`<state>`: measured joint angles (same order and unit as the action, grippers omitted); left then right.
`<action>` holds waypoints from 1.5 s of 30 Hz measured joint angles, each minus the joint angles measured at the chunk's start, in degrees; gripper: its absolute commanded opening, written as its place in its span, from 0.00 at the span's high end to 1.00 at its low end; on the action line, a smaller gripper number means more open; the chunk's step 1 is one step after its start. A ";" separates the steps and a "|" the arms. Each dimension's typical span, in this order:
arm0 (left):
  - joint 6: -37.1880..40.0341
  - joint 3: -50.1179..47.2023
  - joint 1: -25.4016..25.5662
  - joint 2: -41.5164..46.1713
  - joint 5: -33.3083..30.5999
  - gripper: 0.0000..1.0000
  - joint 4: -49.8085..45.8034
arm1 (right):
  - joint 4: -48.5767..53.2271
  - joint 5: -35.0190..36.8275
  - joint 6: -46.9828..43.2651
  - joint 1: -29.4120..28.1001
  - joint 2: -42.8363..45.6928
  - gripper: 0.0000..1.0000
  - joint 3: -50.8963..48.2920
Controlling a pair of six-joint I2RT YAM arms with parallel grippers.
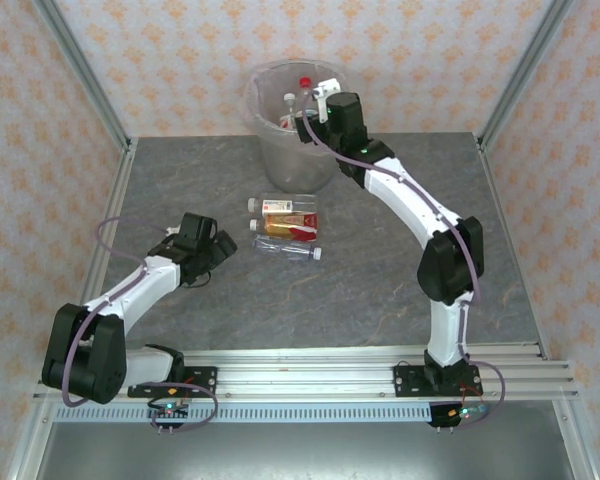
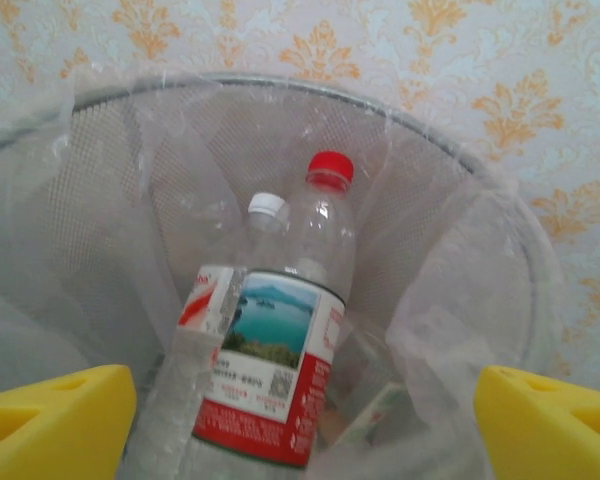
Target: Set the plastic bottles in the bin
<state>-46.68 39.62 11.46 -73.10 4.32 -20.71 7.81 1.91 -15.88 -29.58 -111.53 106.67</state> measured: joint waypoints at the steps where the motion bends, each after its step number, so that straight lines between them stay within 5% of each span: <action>1: 0.55 0.63 0.00 -0.28 0.28 0.00 0.33 | -0.42 0.07 0.02 0.00 1.05 0.10 -1.53; 12: 4.87 5.44 0.17 -5.07 4.70 0.00 4.66 | -7.87 -0.42 1.29 0.00 18.05 0.00 -24.00; 29: 10.82 14.47 4.07 -16.15 7.69 0.00 6.54 | -13.66 0.66 13.14 0.00 34.12 0.01 -52.17; 45: 16.68 17.03 11.85 -24.13 12.68 0.00 14.27 | -14.75 5.22 28.13 0.00 39.45 0.01 -64.15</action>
<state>-30.00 56.64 23.31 -97.23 16.99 -6.44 -6.94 7.14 12.25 -29.58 -72.07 42.52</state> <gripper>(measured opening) 0.999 0.992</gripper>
